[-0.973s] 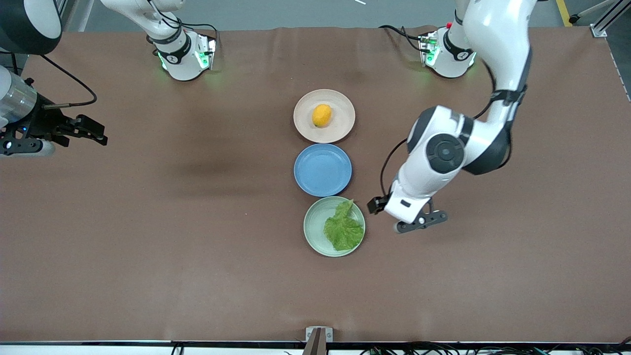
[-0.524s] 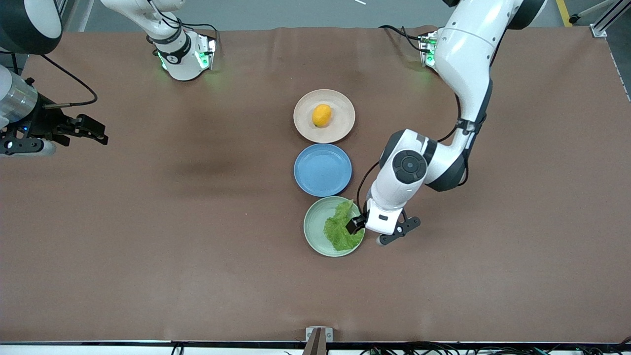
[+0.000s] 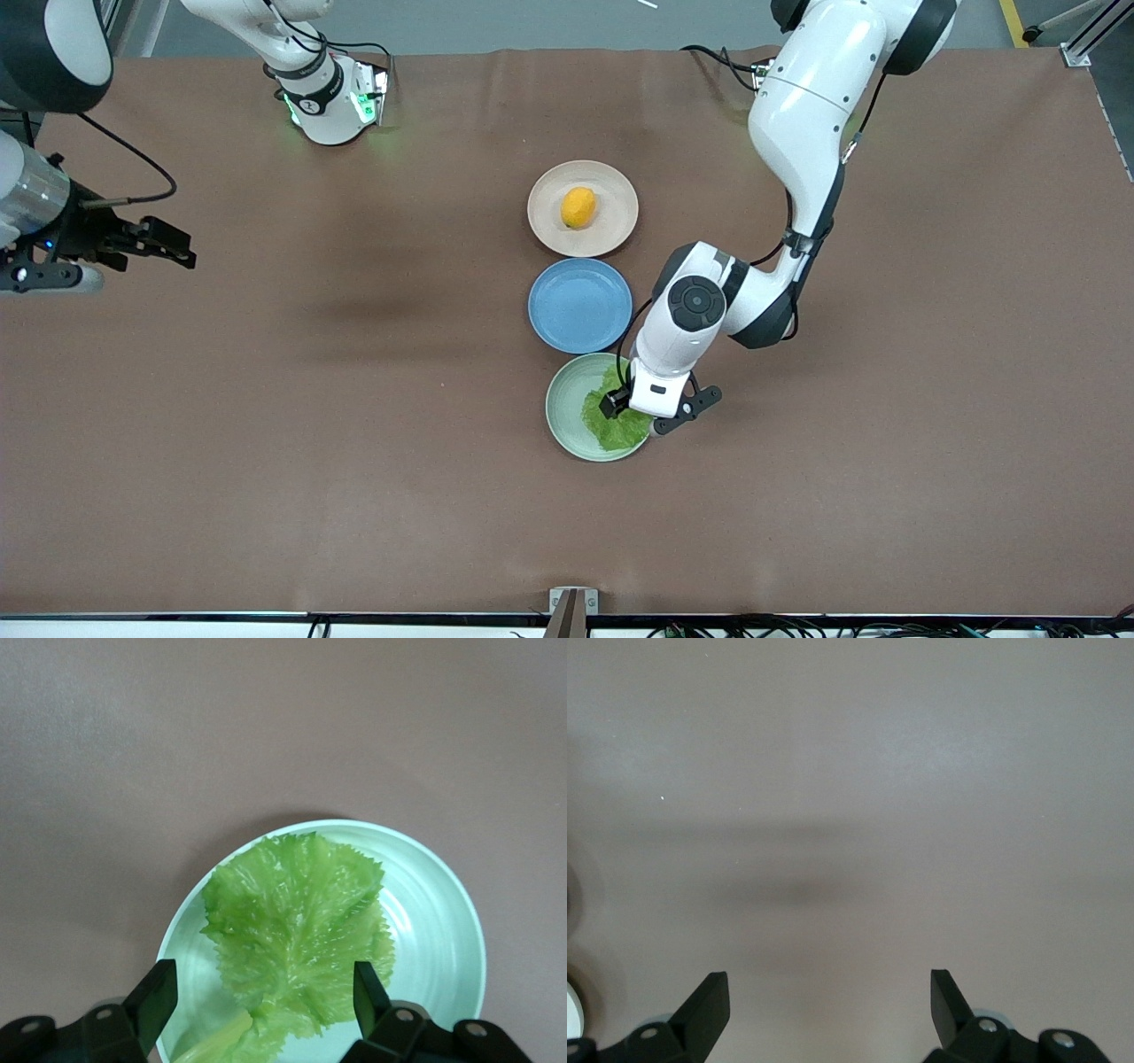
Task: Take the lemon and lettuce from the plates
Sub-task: 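Grasp the lettuce with the left gripper while the right gripper reaches the lemon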
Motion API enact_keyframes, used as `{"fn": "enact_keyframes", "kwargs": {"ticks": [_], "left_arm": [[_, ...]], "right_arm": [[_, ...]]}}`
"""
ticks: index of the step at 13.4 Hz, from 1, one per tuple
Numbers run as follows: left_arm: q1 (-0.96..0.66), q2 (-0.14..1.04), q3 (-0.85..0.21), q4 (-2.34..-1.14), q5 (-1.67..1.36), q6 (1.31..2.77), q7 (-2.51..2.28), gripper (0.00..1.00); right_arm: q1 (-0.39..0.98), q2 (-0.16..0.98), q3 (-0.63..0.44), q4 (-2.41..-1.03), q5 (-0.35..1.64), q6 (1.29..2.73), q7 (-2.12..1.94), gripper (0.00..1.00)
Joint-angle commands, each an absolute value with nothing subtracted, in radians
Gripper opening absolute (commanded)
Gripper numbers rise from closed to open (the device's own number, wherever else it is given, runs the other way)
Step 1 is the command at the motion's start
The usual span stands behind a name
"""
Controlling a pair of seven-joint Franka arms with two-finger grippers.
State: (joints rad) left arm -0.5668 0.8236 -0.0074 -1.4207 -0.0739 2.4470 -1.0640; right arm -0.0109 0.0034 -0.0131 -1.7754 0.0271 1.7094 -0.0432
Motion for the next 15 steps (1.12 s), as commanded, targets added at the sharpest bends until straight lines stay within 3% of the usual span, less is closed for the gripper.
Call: {"fn": "enact_keyframes", "kwargs": {"ticks": [1, 3, 6, 9, 13, 15], "left_arm": [[-0.575, 0.838, 0.000, -1.401, -0.089, 2.451, -1.066, 0.77], [-0.580, 0.848, 0.000, -1.401, -0.087, 2.451, -1.068, 0.70], [-0.581, 0.856, 0.000, -1.401, -0.083, 2.451, -1.068, 0.64], [-0.594, 0.859, 0.000, -1.401, -0.087, 2.451, -1.068, 0.54], [-0.592, 0.857, 0.000, -1.401, -0.091, 2.451, -1.068, 0.25], [-0.592, 0.856, 0.000, -1.401, -0.091, 2.451, -1.068, 0.13]], "right_arm": [[-0.026, 0.034, -0.002, -1.733, 0.026, 1.703, -0.043, 1.00], [-0.021, 0.109, 0.003, -1.709, 0.026, 1.691, -0.040, 1.00], [0.078, 0.075, 0.005, -1.787, 0.070, 1.678, 0.164, 1.00], [0.263, 0.025, 0.005, -1.922, 0.112, 1.782, 0.493, 1.00], [0.553, 0.032, 0.005, -2.035, 0.140, 1.989, 0.958, 1.00], [0.690, 0.089, 0.003, -2.088, 0.140, 2.142, 1.130, 1.00]]}}
